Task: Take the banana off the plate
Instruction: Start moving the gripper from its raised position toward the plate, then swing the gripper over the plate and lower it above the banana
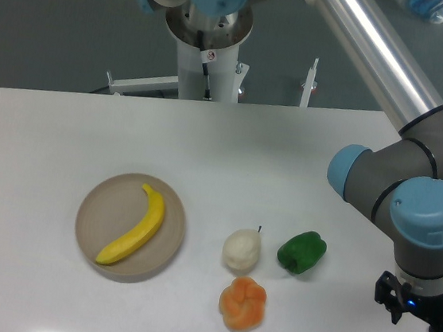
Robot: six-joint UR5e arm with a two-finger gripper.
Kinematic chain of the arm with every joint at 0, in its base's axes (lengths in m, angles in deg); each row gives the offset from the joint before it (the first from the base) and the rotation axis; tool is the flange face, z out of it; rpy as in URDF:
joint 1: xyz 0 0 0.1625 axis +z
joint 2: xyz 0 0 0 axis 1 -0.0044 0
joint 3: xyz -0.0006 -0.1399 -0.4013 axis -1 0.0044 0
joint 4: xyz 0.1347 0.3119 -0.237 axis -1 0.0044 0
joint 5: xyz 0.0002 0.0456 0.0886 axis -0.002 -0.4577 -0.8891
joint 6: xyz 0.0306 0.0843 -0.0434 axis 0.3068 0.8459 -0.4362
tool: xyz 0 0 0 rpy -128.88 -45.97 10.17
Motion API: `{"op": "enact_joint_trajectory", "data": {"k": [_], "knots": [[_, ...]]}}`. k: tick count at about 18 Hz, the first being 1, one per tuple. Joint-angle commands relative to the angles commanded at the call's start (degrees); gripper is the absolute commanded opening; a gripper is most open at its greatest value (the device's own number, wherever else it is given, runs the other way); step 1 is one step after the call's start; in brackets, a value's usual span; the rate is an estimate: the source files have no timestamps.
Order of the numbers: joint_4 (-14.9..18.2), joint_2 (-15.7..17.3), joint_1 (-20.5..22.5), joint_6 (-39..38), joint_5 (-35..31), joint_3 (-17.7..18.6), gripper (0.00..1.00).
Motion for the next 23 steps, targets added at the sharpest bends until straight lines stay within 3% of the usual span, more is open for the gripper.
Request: {"op": "enact_joint_trajectory", "data": {"k": [8, 14, 18, 20, 23], "knots": [[0.0, 0.4, -0.3, -0.8, 0.5, 0.6, 1.00], [0.3, 3.9, -0.5, -1.3, 0.6, 4.2, 1.00], [1.2, 12.0, -1.1, -7.4, 2.3, 13.3, 1.00], [4.1, 15.5, -1.1, -10.3, 6.0, 16.2, 1.00], [11.8, 20.6, -2.8, -14.1, 7.3, 19.5, 1.00]]}}
